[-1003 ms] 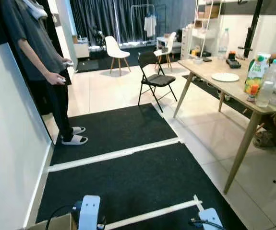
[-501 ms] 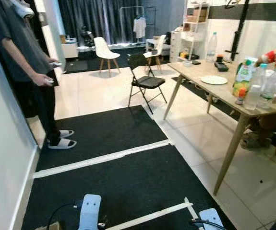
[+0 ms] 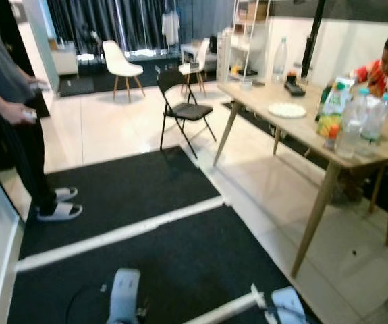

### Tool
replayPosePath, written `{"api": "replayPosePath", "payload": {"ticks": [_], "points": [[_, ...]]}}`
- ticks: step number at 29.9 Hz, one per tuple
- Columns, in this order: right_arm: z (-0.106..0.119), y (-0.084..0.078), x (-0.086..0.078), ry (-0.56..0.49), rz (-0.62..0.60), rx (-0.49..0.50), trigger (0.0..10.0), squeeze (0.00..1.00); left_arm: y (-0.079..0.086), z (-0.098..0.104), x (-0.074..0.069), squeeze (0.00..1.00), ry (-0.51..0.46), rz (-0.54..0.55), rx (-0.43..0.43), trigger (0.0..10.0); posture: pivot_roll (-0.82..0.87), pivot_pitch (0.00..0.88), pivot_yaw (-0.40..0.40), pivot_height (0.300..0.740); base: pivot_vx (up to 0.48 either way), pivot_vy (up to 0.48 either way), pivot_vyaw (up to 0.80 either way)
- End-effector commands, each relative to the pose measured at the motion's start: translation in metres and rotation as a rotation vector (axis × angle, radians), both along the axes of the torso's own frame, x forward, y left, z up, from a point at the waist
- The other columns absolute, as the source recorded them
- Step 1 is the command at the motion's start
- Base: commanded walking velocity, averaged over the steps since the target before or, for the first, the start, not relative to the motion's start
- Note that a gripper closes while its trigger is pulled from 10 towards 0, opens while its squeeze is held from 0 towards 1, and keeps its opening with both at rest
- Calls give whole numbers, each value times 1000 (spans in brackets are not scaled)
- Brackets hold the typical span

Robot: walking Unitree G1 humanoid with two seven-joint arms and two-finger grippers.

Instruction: Restocking fridge

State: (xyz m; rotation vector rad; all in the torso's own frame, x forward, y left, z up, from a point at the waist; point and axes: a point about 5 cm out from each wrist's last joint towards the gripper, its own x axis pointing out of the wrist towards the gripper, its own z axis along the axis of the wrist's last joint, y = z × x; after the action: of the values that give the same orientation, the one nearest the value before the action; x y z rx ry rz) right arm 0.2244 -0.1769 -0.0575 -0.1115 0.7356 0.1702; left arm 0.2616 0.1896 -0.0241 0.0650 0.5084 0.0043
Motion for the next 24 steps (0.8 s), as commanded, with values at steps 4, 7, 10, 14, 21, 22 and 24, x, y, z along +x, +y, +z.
{"api": "replayPosePath", "payload": {"ticks": [4,7,10,14,21,22,24], "points": [[0,0,1,-2,-8,1,10000,0,-3,-4,-4,0,18,-12,1,10000,-37,31,29,740,390,0,0],[1,2,2,-5,-8,7,10000,0,-3,-4,-4,0,20,-13,2,10000,-37,35,31,740,385,0,0],[1,3,2,-6,-8,11,10000,0,-3,-5,-5,0,23,-14,3,10000,-37,35,31,740,382,0,0],[0,5,1,-5,-4,14,10000,0,-3,-5,-5,0,22,-21,14,10000,-37,38,31,740,381,0,0],[-1,7,-1,-3,1,19,10000,0,-1,-6,-8,0,29,-21,19,10000,-36,39,30,740,355,0,0],[-1,7,-1,-3,2,20,10000,0,-1,-6,-8,0,29,-20,18,10000,-35,40,30,740,345,0,0],[-1,7,-1,-4,2,20,10000,0,-1,-6,-8,0,29,-19,18,10000,-35,40,31,740,345,0,0]]}}
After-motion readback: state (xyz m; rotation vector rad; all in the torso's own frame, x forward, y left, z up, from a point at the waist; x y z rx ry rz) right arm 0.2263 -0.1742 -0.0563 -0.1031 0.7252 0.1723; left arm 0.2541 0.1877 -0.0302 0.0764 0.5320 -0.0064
